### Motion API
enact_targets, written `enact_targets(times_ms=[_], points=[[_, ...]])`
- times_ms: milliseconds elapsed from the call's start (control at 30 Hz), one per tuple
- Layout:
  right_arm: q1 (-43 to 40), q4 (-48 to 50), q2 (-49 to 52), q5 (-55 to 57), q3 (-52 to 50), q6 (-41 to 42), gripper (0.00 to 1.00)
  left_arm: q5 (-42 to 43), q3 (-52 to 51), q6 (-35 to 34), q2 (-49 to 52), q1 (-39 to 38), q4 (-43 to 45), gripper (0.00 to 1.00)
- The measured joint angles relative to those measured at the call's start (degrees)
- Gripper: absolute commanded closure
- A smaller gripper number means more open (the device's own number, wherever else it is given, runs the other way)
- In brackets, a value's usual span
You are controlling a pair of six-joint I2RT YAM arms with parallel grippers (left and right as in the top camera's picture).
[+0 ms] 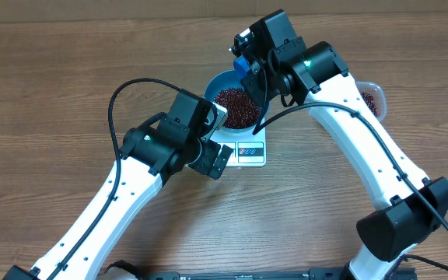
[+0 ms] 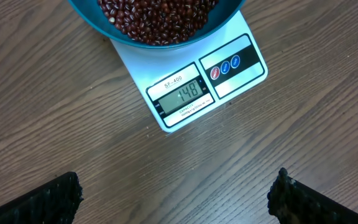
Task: Scoop item into bowl and weigh 150g on scale
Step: 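Hold the scoop tilted over the bowl, shaking out remaining beans, then carry the empty blue scoop right to the clear bean tub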
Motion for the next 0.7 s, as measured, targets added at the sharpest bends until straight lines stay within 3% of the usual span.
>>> enact_targets(times_ms=[367,700], points=[[0.0,0.0,0.0,-0.5,0.0,0.0,0.96,0.0,0.0,0.0,0.0,0.0,0.0,0.0],[-6.5,-0.5,0.0,-14.5,0.0,2.2,0.96,0.0,0.0,0.0,0.0,0.0,0.0,0.0]])
